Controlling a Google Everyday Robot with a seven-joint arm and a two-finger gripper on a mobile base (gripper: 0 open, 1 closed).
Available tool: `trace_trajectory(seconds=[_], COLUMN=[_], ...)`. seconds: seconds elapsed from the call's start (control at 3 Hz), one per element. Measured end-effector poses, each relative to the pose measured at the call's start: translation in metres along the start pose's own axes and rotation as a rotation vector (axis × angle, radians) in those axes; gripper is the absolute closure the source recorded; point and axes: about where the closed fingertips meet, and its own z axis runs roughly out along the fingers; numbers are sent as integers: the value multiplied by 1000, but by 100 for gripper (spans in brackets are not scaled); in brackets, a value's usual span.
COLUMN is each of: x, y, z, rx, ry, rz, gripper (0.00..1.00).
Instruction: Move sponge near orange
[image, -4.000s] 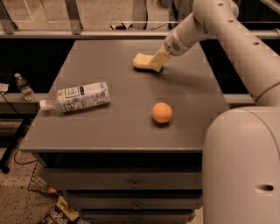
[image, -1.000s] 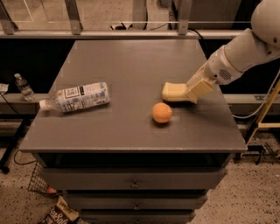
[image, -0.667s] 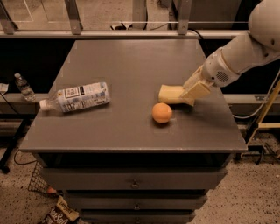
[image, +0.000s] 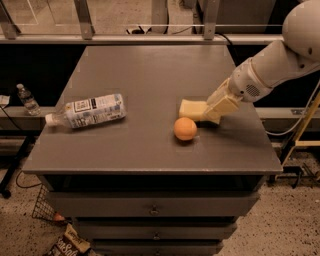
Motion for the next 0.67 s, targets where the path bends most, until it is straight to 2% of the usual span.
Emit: trace_trajectory(seconds=[0.67], x=[-1], y=[1], z=[3], rx=[-6], ry=[1], rz=[-2], gripper=[27])
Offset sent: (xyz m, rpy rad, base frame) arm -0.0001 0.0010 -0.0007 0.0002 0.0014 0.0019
